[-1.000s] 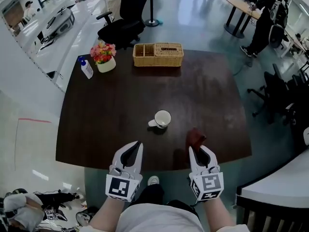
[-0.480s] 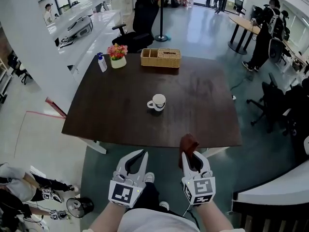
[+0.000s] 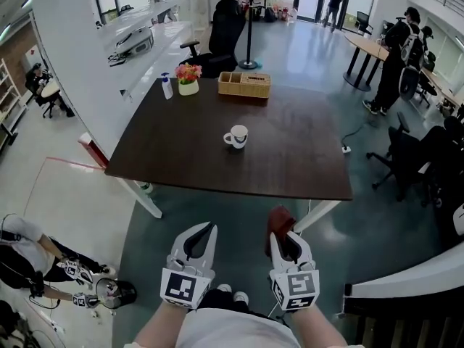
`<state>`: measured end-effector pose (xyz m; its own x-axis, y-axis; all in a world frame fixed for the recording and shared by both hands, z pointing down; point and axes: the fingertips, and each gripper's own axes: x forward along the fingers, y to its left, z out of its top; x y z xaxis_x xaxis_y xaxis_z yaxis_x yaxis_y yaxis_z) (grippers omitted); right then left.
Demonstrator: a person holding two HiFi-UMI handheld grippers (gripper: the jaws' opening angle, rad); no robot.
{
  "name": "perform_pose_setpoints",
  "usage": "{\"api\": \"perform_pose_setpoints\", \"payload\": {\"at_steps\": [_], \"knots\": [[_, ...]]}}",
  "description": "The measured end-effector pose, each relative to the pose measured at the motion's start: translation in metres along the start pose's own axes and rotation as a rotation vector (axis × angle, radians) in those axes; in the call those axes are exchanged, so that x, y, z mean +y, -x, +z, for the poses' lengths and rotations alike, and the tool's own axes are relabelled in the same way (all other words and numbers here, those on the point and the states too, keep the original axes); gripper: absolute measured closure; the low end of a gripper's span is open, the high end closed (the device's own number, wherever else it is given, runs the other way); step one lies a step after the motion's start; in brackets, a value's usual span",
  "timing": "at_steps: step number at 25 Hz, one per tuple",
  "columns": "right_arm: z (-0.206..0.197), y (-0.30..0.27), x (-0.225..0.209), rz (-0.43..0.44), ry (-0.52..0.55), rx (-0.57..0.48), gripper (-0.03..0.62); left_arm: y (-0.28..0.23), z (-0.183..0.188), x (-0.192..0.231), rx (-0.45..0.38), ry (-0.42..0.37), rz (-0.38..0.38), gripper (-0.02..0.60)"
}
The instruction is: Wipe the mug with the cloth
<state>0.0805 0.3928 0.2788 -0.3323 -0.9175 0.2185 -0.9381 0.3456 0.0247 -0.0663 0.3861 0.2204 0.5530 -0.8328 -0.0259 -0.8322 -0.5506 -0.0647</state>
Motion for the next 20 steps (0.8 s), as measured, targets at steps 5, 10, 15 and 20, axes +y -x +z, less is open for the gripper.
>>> {"api": "perform_pose_setpoints", "payload": {"at_steps": [5, 10, 15, 20], "knots": [[0.003, 0.023, 0.015, -0.016, -0.001, 0.002, 0.516, 0.021, 0.007, -0.001, -0.01, -0.002, -0.006, 0.581], [0.006, 0.037, 0.032, -0.051, -0.003, -0.006, 0.516, 0.039, 0.011, 0.004, -0.008, -0.008, -0.04, 0.581], [0.004, 0.04, 0.052, -0.075, 0.014, -0.021, 0.517, 0.053, 0.01, 0.015, -0.02, -0.016, -0.058, 0.581], [0.004, 0.047, 0.064, -0.083, 0.021, -0.023, 0.517, 0.064, 0.008, 0.017, -0.027, -0.024, -0.068, 0.581]]}}
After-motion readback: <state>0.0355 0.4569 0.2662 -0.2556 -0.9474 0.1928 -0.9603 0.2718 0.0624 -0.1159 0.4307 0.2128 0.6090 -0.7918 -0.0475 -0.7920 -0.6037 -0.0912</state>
